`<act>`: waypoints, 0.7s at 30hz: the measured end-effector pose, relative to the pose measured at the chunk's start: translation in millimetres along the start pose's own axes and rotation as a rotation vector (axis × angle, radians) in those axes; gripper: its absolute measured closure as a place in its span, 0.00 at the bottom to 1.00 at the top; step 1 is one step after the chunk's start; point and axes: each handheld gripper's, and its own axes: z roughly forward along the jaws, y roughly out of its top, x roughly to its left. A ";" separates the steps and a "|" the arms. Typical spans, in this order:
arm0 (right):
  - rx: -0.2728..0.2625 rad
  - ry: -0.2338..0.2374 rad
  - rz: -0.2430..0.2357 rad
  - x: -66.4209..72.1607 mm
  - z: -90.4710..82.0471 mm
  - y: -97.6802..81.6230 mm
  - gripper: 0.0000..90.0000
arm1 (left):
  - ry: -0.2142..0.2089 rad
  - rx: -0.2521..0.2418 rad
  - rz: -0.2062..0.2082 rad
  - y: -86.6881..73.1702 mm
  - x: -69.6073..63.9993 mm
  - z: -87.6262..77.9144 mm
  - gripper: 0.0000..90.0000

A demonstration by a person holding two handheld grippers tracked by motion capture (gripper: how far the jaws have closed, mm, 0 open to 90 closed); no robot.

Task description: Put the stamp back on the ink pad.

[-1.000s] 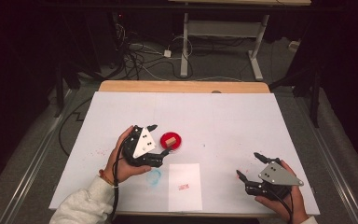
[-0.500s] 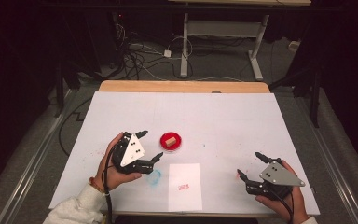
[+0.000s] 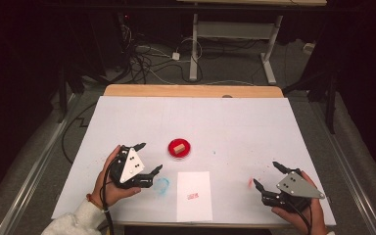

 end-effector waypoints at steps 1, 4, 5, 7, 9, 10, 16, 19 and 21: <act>0.001 -0.001 0.000 0.0 -0.2 -0.2 0.25 | 0.003 0.004 -0.001 -2.1 -0.6 -0.5 0.18; 0.001 -0.004 -0.002 -0.6 -0.5 -0.8 0.25 | -0.008 0.013 -0.008 -8.5 -1.9 -2.0 0.18; 0.002 -0.004 0.000 -0.7 -0.5 -1.1 0.25 | -0.007 0.020 -0.006 -11.0 -2.6 -2.1 0.18; 0.002 -0.002 0.003 -1.1 -0.1 -1.2 0.25 | -0.019 0.033 -0.010 -16.1 -3.3 -2.5 0.18; 0.002 -0.001 0.004 -1.3 0.2 -1.3 0.25 | -0.021 0.047 -0.015 -21.3 -4.2 -2.5 0.18; 0.004 -0.002 0.005 -1.4 0.6 -1.4 0.25 | -0.032 0.051 -0.029 -23.8 -3.9 -2.9 0.18; 0.011 -0.002 -0.001 -1.3 1.5 -2.3 0.24 | -0.034 0.092 -0.043 -35.3 -6.4 -5.8 0.18; 0.013 0.001 0.000 -0.9 1.5 -2.4 0.25 | -0.039 0.100 -0.060 -39.6 -6.8 -9.7 0.18; 0.010 0.000 -0.003 -1.0 1.6 -2.2 0.25 | -0.039 0.107 -0.072 -42.7 -6.0 -13.0 0.18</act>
